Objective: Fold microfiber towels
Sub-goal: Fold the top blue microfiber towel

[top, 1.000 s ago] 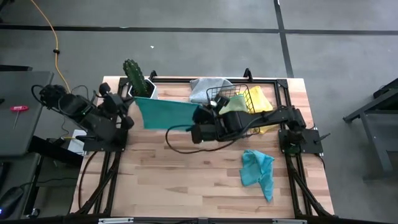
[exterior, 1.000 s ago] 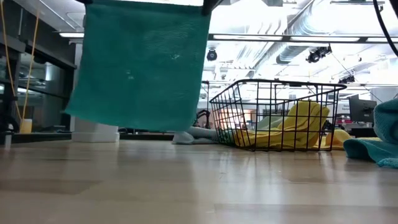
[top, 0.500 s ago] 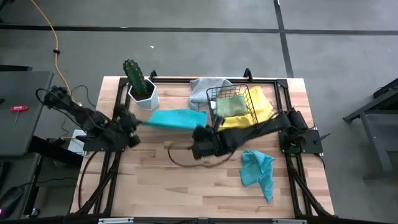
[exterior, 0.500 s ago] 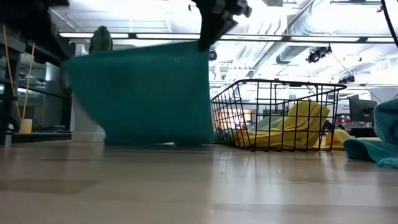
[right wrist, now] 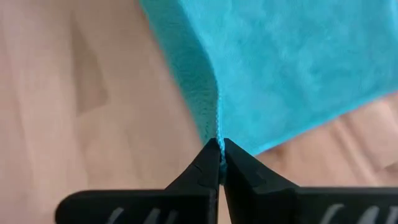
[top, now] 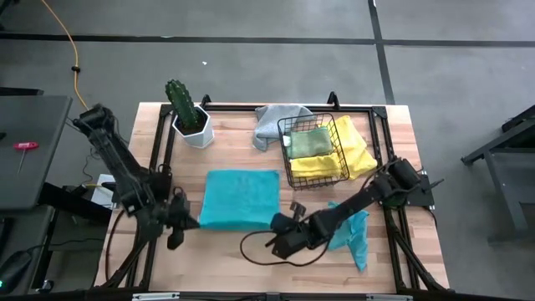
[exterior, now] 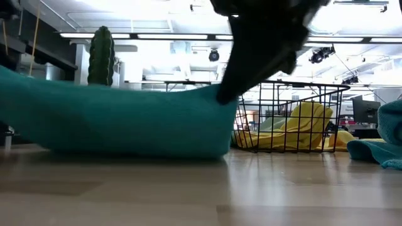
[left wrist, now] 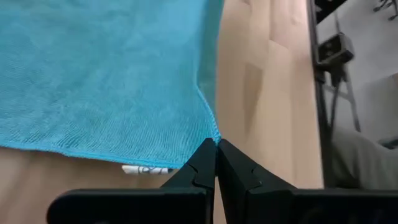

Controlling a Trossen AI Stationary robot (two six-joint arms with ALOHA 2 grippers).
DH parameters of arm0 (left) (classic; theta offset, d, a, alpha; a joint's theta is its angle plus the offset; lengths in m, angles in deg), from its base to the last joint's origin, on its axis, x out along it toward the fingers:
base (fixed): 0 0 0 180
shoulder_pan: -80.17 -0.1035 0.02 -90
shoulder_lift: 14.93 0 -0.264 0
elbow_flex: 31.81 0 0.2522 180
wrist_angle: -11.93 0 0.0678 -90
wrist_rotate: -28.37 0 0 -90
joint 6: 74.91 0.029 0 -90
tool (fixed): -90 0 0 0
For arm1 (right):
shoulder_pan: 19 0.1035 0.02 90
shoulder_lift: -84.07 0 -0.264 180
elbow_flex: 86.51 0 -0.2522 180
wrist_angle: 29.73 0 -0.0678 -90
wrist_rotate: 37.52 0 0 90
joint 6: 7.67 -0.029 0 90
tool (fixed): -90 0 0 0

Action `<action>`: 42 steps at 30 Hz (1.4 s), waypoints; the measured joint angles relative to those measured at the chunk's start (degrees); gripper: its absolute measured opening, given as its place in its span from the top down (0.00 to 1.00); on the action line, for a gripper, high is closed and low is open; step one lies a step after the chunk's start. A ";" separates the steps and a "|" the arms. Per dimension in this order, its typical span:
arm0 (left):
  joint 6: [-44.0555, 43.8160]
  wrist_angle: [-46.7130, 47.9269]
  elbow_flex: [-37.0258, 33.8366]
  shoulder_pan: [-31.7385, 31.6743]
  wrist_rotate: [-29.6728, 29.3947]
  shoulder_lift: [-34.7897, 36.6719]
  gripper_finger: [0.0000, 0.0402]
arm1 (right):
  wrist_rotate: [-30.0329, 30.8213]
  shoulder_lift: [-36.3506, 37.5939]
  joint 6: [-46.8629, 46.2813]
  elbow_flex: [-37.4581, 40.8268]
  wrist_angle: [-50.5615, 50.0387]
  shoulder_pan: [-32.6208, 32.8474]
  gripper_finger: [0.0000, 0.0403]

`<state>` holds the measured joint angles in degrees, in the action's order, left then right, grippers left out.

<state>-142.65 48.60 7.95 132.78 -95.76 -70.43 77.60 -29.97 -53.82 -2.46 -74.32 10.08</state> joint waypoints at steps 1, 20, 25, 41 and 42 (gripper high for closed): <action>-1.69 -1.79 0.00 1.66 -0.96 -2.28 1.00 | -0.37 0.00 -0.63 0.52 0.56 0.58 1.00; -12.38 -4.00 1.79 5.63 -12.25 -17.03 1.00 | -5.86 0.02 2.40 -4.27 0.74 -2.92 1.00; -17.11 9.63 1.77 1.11 -19.55 -15.38 1.00 | -2.55 0.02 2.58 -4.23 -3.67 -7.49 1.00; -19.14 16.34 1.69 -13.64 -22.16 -26.08 1.00 | 2.23 -0.91 -0.58 -3.11 -11.06 -14.53 1.00; -19.41 16.09 1.70 -14.00 -22.18 -26.71 1.00 | 2.24 -1.11 -1.17 -3.15 -11.11 -14.64 1.00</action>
<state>-162.06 64.69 9.66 118.78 -117.95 -97.14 79.85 -31.09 -54.99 -5.61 -85.43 -4.56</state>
